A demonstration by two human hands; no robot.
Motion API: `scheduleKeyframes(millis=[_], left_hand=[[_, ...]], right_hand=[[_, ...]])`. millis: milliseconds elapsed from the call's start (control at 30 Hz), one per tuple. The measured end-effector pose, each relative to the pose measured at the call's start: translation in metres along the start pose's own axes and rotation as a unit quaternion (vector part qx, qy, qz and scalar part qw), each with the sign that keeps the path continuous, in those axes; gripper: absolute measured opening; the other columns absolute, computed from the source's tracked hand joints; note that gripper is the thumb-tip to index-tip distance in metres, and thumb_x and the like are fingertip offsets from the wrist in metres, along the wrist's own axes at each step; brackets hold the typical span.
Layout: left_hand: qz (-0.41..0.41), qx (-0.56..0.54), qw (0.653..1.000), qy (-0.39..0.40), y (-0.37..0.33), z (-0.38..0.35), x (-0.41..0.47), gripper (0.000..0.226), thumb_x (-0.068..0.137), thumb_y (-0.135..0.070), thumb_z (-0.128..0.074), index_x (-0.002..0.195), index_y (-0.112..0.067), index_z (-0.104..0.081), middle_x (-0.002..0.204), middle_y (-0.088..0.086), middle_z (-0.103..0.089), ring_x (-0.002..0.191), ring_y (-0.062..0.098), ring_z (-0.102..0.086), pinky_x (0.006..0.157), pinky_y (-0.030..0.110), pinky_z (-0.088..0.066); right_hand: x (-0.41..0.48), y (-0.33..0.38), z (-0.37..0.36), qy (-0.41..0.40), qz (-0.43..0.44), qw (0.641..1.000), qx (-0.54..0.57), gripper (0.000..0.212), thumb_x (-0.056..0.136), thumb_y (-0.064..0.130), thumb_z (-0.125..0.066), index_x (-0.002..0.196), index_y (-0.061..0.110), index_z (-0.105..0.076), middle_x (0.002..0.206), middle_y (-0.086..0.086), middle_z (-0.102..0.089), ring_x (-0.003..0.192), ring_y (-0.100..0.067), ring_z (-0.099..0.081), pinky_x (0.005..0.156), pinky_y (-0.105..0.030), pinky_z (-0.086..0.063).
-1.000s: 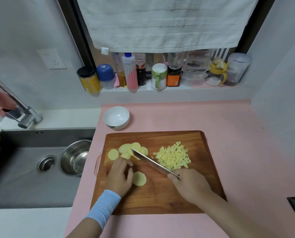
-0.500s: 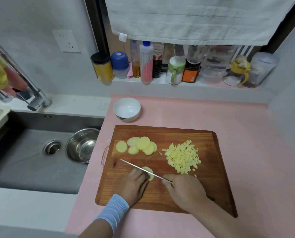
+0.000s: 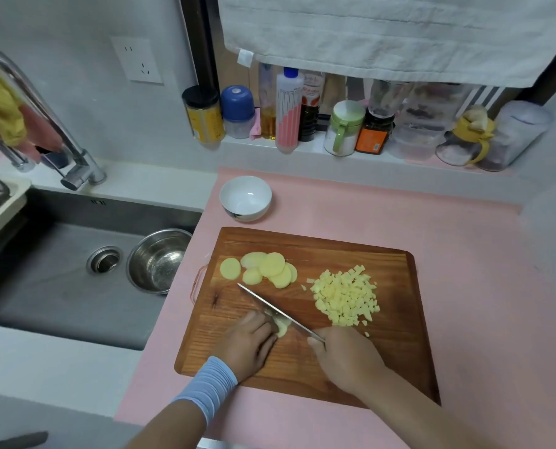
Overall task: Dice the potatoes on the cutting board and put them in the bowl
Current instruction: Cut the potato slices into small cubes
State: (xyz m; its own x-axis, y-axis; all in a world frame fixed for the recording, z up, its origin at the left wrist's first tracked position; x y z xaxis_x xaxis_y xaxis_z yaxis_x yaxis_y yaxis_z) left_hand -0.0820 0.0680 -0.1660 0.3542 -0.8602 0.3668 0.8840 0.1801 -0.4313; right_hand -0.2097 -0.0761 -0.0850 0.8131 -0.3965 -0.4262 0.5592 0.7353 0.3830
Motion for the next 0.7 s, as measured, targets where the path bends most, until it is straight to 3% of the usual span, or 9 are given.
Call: scheduleKeyframes(millis=[67, 200, 300, 367, 500, 700], left_hand=[[0.0, 0.005, 1.0, -0.001, 0.0, 0.0, 0.0, 0.01, 0.096, -0.022, -0.06, 0.095, -0.014, -0.067, 0.101, -0.002, -0.061, 0.09, 0.019, -0.057, 0.08, 0.029, -0.051], [-0.005, 0.02, 1.0, -0.006, -0.004, 0.001, 0.0, 0.012, 0.098, -0.023, -0.058, 0.098, -0.015, -0.067, 0.102, -0.002, -0.061, 0.091, 0.019, -0.058, 0.081, 0.029, -0.051], [-0.007, 0.041, 0.999, -0.013, -0.007, 0.0, 0.0, 0.011, 0.099, -0.022, -0.059, 0.099, -0.015, -0.066, 0.101, -0.001, -0.06, 0.089, 0.02, -0.057, 0.08, 0.03, -0.05], [-0.015, 0.061, 0.998, -0.015, -0.01, 0.0, -0.002, 0.006, 0.098, -0.021, -0.06, 0.098, -0.015, -0.063, 0.097, 0.0, -0.058, 0.086, 0.02, -0.055, 0.076, 0.03, -0.049], [-0.01, 0.064, 0.998, -0.015, -0.009, -0.003, -0.008, 0.007, 0.093, -0.015, -0.065, 0.098, -0.018, -0.061, 0.093, -0.001, -0.056, 0.083, 0.019, -0.052, 0.071, 0.032, -0.05], [0.0, 0.036, 0.999, -0.031, -0.007, -0.001, -0.01, 0.004, 0.097, -0.021, -0.062, 0.095, -0.019, -0.063, 0.097, -0.003, -0.06, 0.086, 0.018, -0.056, 0.069, 0.035, -0.053]], right_hand=[[0.007, 0.002, -0.001, 0.011, -0.007, 1.0, 0.001, 0.044, 0.105, 0.042, -0.045, 0.064, 0.03, -0.039, 0.066, 0.009, -0.049, 0.061, -0.009, -0.047, 0.052, -0.025, -0.032], [0.02, 0.002, 0.0, 0.03, -0.027, 0.999, 0.002, 0.034, 0.104, 0.043, -0.046, 0.076, 0.024, -0.051, 0.077, 0.006, -0.056, 0.074, -0.019, -0.055, 0.065, -0.03, -0.039], [0.024, -0.002, 0.003, 0.039, -0.039, 0.998, 0.01, 0.031, 0.103, 0.043, -0.047, 0.085, 0.02, -0.058, 0.079, 0.004, -0.058, 0.072, -0.017, -0.055, 0.061, -0.03, -0.038], [0.024, -0.004, 0.003, 0.041, -0.039, 0.998, 0.005, 0.031, 0.103, 0.044, -0.047, 0.086, 0.02, -0.059, 0.079, 0.005, -0.058, 0.072, -0.017, -0.055, 0.058, -0.029, -0.037], [0.016, 0.0, 0.002, 0.036, -0.024, 0.999, -0.01, 0.033, 0.104, 0.045, -0.044, 0.086, 0.022, -0.059, 0.084, 0.004, -0.062, 0.079, -0.021, -0.059, 0.067, -0.031, -0.042], [-0.009, 0.015, 0.005, -0.01, 0.012, 0.999, -0.038, 0.033, 0.104, 0.047, -0.041, 0.083, 0.027, -0.057, 0.075, 0.008, -0.058, 0.073, -0.017, -0.054, 0.065, -0.031, -0.038]])
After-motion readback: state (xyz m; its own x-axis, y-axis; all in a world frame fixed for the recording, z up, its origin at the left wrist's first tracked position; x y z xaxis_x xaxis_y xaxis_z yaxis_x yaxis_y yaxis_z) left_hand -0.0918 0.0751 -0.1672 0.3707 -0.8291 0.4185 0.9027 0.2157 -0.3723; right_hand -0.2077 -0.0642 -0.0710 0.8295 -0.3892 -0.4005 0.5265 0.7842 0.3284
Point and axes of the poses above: each hand's wrist, its own x-axis towards the middle knuckle, its own z-axis out of the back of the hand, y = z × x, the point moved 5 cm from there along x, towards the middle knuckle
